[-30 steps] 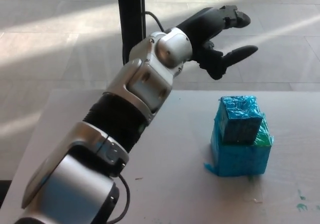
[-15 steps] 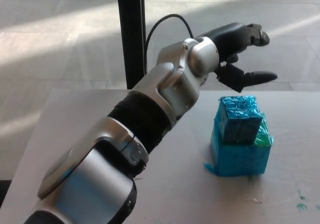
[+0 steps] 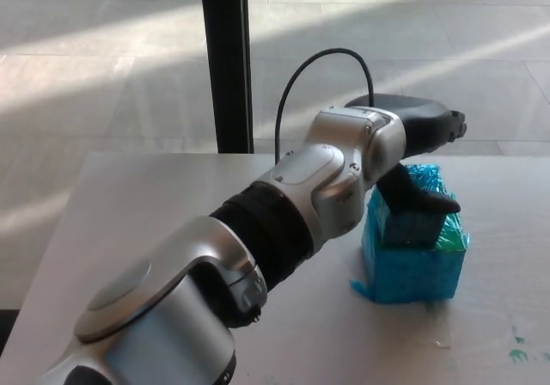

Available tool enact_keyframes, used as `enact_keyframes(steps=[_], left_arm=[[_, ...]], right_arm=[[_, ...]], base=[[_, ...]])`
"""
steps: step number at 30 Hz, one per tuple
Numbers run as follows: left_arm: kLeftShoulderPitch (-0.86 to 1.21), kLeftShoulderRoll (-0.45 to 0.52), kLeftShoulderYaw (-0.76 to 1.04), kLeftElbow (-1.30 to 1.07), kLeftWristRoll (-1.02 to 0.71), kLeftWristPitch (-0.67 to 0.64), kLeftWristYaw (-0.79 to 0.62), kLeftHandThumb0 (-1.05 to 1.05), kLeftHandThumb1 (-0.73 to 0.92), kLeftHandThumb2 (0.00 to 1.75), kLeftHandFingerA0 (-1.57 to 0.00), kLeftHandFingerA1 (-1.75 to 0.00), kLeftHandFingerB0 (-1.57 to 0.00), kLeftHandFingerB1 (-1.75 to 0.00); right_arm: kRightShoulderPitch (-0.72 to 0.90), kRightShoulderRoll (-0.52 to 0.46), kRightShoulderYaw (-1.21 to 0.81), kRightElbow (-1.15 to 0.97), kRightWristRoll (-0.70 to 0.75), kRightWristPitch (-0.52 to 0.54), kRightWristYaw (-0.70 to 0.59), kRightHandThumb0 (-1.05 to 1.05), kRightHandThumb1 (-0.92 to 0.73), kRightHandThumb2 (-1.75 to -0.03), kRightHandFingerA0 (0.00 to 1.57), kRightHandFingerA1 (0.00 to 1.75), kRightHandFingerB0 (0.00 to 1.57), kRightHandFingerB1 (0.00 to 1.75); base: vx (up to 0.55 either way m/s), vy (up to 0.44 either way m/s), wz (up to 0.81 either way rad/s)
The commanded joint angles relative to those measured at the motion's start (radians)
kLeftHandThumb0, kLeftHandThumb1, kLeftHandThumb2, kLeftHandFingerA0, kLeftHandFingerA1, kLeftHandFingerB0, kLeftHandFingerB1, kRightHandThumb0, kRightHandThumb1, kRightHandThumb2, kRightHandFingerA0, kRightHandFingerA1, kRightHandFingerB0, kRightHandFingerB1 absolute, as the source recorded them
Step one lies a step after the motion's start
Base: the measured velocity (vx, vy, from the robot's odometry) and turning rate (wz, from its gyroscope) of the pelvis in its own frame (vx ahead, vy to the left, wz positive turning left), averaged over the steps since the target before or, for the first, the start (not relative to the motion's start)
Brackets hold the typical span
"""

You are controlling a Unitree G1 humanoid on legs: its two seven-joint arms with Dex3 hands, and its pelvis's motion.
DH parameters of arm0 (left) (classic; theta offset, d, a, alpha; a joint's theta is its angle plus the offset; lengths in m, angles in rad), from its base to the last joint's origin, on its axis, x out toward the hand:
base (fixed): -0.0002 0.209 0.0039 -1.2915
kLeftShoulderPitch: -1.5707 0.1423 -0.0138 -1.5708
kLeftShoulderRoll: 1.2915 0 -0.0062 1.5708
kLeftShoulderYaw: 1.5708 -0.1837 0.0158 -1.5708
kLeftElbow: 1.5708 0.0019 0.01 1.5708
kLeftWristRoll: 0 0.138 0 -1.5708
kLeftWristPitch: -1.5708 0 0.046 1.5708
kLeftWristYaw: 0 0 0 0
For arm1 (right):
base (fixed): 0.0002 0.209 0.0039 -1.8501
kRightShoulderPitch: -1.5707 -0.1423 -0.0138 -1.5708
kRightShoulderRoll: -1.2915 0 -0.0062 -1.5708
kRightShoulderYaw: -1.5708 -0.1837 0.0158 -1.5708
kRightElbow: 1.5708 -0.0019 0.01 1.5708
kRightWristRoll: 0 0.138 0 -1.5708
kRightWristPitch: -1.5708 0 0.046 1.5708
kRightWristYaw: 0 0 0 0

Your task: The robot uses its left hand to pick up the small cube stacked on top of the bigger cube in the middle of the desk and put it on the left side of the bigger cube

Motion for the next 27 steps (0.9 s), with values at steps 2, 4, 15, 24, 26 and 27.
enact_keyframes(steps=[2,4,15,24,26,27], left_arm=[[0.032,-0.025,-0.007,-0.004,0.045,0.060,-0.064,-0.95,0.48,1.03,0.00,-0.21,-0.10,-0.03],[0.042,-0.026,-0.014,-0.002,0.055,0.062,-0.071,-0.96,0.48,1.02,0.00,-0.24,-0.06,-0.01],[0.084,-0.018,-0.027,0.007,0.077,0.064,-0.138,-1.00,0.45,0.93,-0.64,-0.83,-0.07,-0.10],[0.195,-0.021,0.072,-0.014,0.075,-0.024,0.067,-0.38,0.66,0.59,-0.60,-1.07,-0.35,-0.37],[0.215,-0.031,0.107,-0.001,0.063,-0.058,0.119,-0.19,0.75,0.66,-0.67,-1.09,-0.43,-0.43],[0.217,-0.039,0.123,0.015,0.059,-0.075,0.144,-0.14,0.75,0.68,-0.59,-0.81,-0.48,-0.47]], right_arm=[[-0.003,-0.029,-0.001,-0.019,0.000,0.025,-0.002,-0.51,-0.71,-0.61,0.50,0.59,0.41,0.35],[-0.008,-0.032,0.000,-0.010,-0.001,0.014,0.000,-0.50,-0.71,-0.61,0.50,0.60,0.42,0.35],[-0.022,-0.034,0.008,0.005,-0.007,-0.002,-0.006,-0.52,-0.71,-0.61,0.50,0.56,0.40,0.34],[-0.028,-0.025,0.007,0.004,-0.006,0.005,-0.017,-0.53,-0.71,-0.61,0.51,0.57,0.42,0.34],[-0.034,-0.022,0.003,0.011,0.000,0.002,-0.017,-0.51,-0.71,-0.62,0.51,0.58,0.41,0.33],[-0.037,-0.019,-0.002,0.014,0.003,0.000,-0.024,-0.55,-0.57,-0.92,0.49,0.65,0.35,0.50]], base=[[0.00,0.000,0.00],[0.00,0.000,0.00],[0.00,0.000,0.00],[0.00,0.000,0.00],[0.00,0.000,0.00],[0.00,0.000,0.00]])
